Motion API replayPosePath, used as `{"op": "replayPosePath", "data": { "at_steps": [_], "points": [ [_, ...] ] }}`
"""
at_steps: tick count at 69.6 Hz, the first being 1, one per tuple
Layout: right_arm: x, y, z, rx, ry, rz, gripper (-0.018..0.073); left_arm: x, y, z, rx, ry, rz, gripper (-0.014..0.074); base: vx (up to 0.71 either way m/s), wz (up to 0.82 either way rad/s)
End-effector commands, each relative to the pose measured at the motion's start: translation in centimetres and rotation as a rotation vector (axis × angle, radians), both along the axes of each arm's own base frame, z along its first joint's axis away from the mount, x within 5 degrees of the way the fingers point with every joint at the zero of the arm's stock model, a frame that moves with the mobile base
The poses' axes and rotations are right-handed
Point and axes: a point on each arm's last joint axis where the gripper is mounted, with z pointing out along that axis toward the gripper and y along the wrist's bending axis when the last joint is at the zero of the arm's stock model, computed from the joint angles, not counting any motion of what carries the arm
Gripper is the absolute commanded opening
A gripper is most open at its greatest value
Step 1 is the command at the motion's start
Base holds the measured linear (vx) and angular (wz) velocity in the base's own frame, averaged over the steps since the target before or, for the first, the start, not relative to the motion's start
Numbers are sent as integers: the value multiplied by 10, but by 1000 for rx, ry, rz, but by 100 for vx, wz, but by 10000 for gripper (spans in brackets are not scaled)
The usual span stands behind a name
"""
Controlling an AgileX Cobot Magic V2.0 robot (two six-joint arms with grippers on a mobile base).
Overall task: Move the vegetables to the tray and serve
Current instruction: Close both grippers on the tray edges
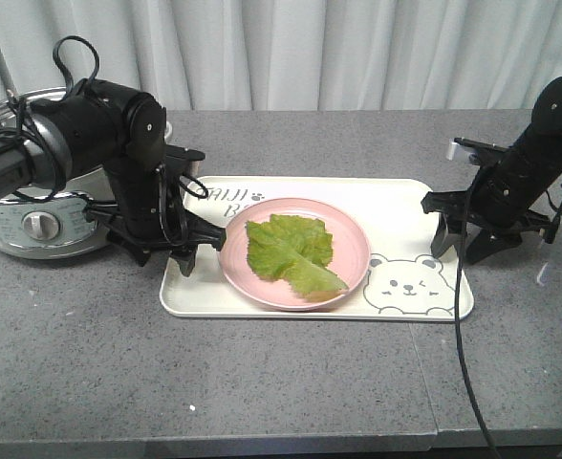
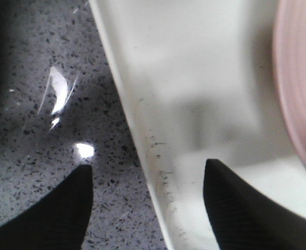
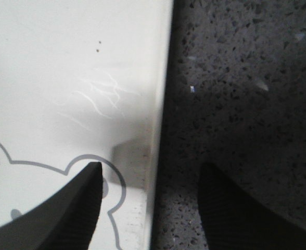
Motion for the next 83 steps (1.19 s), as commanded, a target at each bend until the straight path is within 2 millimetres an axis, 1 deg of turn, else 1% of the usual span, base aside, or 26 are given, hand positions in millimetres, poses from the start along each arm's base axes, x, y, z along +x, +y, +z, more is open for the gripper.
{"op": "replayPosePath", "data": {
  "at_steps": [1,14,19,23,30,36,38,44,46,52,68,75,83],
  "points": [
    [-7,1,23,17,-10,20,402,-5,3,21,-26,-44,5,450,0,0],
    [-6,1,23,17,-10,21,399,-9,5,3,-11,-5,-5,448,0,0],
    [-6,1,23,17,-10,20,385,-10,4,0,-22,0,-15,429,0,0],
    [-6,1,23,17,-10,20,364,-10,2,0,-43,4,-23,394,0,0],
    [-6,1,23,17,-10,20,294,-10,-2,0,-85,4,-34,292,0,0],
    [-6,1,23,17,-10,20,204,-11,-5,1,-120,6,-38,183,0,0],
    [-6,1,23,17,-11,21,173,-11,-6,1,-130,8,-41,132,0,0],
    [-6,1,23,17,-12,26,88,-11,-8,1,-153,12,-47,37,0,0],
    [-6,1,23,17,-13,29,59,-11,-9,1,-160,13,-51,-7,0,0],
    [-6,1,23,18,-17,40,-17,-12,-11,2,-178,17,-53,-8,0,0],
    [-8,1,27,15,-32,64,-10,-13,-13,4,-203,21,-63,-6,0,0],
    [-10,1,36,11,-60,75,-10,-15,-14,10,-226,9,-72,-7,0,0],
    [-14,1,51,5,-101,72,-8,-17,-14,22,-243,-35,-77,-7,0,0]
  ]
}}
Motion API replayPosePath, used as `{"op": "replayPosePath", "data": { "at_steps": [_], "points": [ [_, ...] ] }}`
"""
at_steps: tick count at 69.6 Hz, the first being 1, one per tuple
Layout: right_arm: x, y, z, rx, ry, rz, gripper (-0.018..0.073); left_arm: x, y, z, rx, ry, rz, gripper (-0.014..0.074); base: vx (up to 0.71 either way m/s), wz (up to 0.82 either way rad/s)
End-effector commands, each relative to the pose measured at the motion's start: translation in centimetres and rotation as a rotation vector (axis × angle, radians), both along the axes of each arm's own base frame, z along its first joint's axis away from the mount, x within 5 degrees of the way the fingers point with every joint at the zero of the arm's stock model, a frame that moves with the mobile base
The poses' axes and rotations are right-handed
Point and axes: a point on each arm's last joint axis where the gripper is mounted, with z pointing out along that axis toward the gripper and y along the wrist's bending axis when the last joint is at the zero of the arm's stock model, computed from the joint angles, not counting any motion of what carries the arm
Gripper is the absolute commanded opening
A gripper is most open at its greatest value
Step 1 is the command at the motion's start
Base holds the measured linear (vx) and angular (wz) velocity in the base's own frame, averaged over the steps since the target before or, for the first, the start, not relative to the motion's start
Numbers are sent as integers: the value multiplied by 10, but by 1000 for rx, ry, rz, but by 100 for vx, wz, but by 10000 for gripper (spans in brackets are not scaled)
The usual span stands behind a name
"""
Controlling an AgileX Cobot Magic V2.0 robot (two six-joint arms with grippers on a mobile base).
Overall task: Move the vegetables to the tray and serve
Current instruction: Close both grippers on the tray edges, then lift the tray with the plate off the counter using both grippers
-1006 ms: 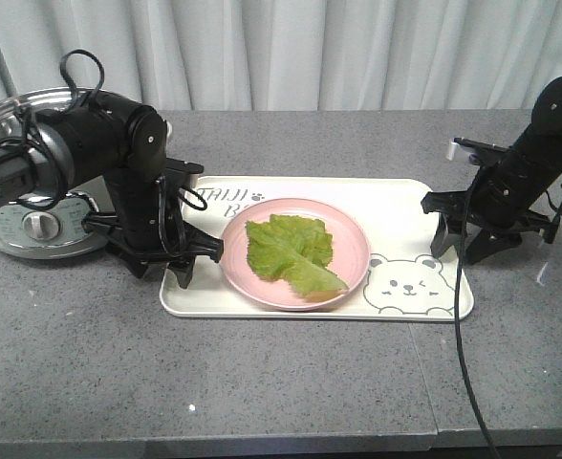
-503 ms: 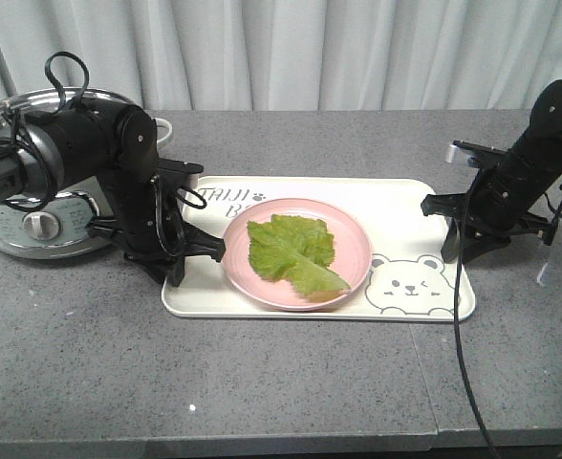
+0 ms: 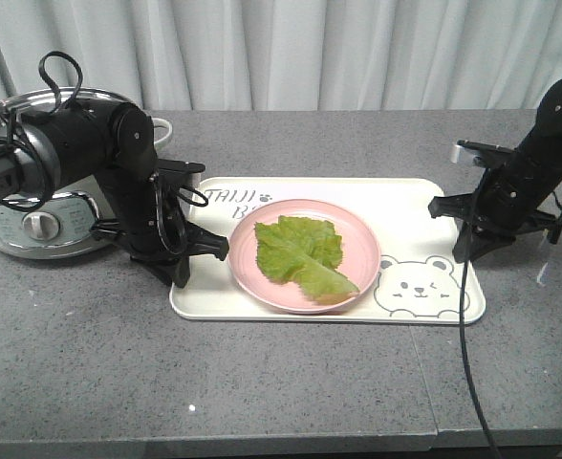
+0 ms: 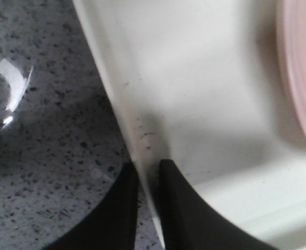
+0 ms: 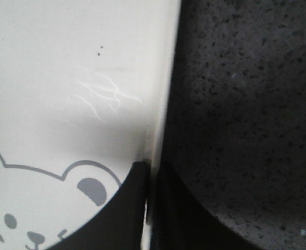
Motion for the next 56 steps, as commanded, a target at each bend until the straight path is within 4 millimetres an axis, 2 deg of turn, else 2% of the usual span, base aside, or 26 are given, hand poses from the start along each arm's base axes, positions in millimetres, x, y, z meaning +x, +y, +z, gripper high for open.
{"op": "replayPosePath", "data": {
  "at_steps": [1,23,42,56],
  "points": [
    [-13,5,51,38,-92,35,-8,-10,-12,38,-119,-94,-25,-7,0,0],
    [-29,6,89,42,-179,36,-8,-27,-5,85,-162,-201,-30,-7,0,0],
    [-42,12,118,88,-250,31,-6,-53,5,129,-194,-276,-41,-6,0,0],
    [-52,14,137,110,-297,27,-6,-69,12,154,-219,-339,-43,-6,0,0]
  ]
}}
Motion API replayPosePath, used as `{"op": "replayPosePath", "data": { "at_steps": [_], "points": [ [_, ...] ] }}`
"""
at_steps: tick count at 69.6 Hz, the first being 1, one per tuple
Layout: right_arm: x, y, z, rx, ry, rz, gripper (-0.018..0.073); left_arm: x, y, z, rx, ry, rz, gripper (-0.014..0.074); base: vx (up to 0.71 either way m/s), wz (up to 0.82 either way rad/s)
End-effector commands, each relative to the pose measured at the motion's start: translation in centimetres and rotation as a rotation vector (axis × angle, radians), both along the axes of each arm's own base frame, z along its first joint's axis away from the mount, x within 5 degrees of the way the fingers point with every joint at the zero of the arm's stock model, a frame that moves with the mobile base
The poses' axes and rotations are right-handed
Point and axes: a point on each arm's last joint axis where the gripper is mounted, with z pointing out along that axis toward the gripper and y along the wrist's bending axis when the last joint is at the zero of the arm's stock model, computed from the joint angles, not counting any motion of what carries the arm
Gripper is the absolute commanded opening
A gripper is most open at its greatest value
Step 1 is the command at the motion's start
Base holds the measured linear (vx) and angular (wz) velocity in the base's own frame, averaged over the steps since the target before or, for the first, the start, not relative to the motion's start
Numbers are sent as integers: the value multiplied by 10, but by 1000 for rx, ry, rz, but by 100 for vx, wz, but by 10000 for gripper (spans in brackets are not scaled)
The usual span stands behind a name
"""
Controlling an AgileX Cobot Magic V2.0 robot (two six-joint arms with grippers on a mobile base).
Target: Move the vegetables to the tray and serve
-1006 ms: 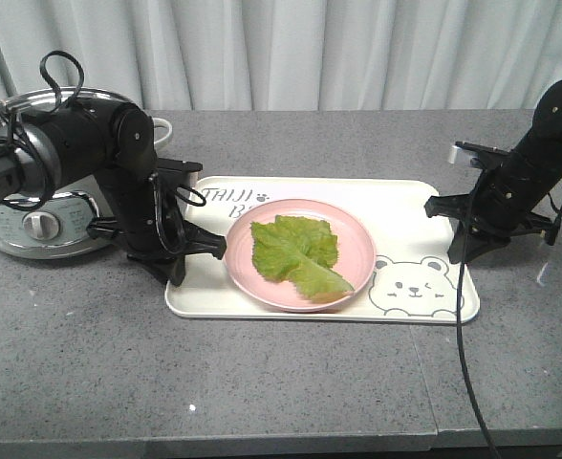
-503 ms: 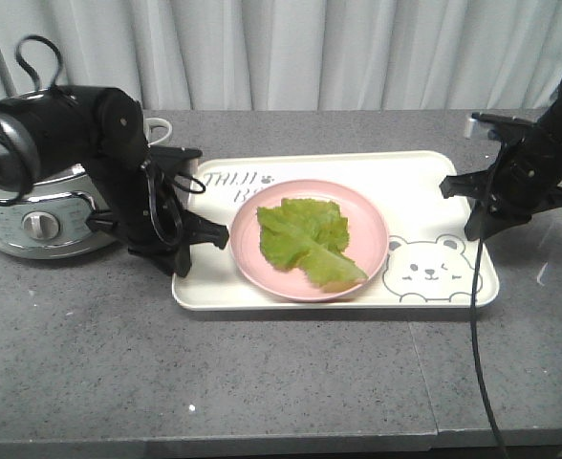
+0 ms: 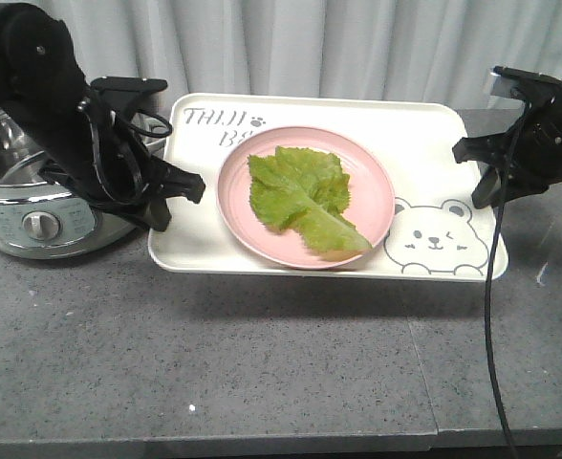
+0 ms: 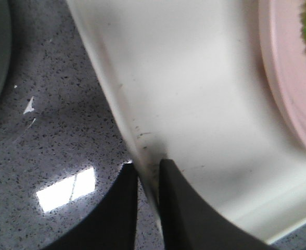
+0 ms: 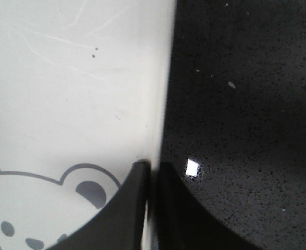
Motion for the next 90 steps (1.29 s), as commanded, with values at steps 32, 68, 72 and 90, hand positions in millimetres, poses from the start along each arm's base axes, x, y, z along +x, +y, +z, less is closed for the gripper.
{"op": "replayPosePath", "data": {
  "at_steps": [32,68,72,90],
  "points": [
    [-40,11,73,75,-166,23,-6,-25,-4,49,-121,-138,-45,-6,0,0],
    [-41,11,75,73,-172,27,-6,-30,-2,47,-100,-87,-54,-6,0,0],
    [-41,11,75,73,-172,27,-6,-30,-2,47,-99,-85,-55,-6,0,0],
    [-41,11,75,73,-172,27,-6,-30,-2,47,-99,-85,-55,-6,0,0]
  ]
}}
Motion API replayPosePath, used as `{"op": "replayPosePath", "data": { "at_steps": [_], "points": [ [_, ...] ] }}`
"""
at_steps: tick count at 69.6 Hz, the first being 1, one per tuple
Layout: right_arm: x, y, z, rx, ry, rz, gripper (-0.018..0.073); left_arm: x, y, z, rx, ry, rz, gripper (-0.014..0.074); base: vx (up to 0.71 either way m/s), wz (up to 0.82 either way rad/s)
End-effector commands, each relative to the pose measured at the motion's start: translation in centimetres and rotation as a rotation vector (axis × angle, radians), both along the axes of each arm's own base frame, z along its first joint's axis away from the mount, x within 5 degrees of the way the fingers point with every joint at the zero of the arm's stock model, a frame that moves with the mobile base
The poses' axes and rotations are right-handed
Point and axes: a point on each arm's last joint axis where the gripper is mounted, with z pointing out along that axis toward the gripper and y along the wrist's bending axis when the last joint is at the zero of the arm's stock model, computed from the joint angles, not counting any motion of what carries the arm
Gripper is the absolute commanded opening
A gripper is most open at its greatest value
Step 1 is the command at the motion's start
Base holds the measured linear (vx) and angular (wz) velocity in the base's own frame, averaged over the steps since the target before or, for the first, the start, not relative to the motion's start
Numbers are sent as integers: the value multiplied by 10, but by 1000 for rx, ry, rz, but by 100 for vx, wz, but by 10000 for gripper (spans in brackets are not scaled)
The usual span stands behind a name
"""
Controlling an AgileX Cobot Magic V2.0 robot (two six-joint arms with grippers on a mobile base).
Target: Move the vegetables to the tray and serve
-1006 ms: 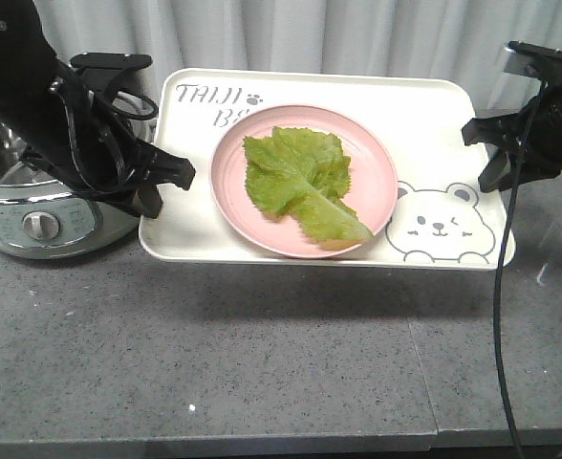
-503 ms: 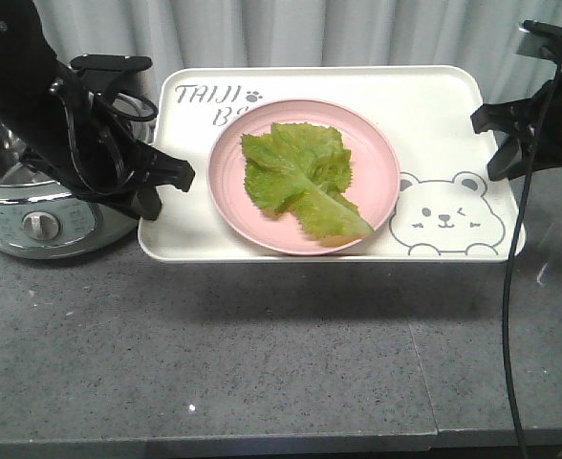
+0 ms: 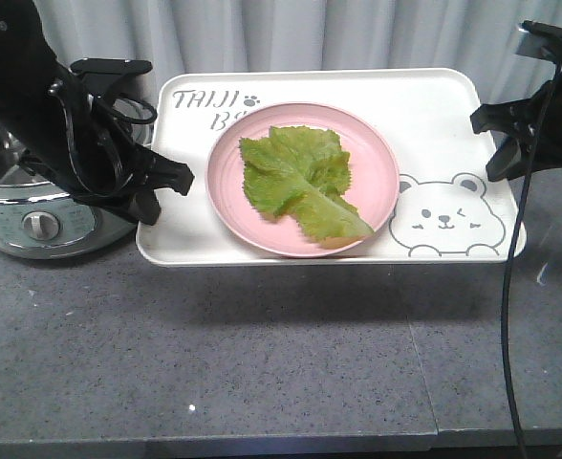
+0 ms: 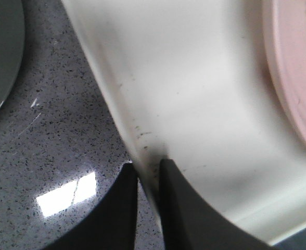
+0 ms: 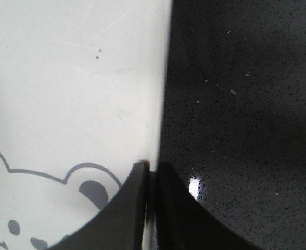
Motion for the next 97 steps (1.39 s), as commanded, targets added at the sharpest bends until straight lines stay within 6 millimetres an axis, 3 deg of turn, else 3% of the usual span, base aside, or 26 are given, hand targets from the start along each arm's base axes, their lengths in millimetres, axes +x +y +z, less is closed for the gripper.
{"op": "replayPosePath", "data": {
  "at_steps": [1,97],
  "points": [
    [-15,9,30,63,-73,34,-6,-15,-8,28,-95,-72,-51,-6,0,0],
    [-15,9,30,63,-73,34,-6,-15,-8,28,-95,-72,-51,-6,0,-2]
  ]
}}
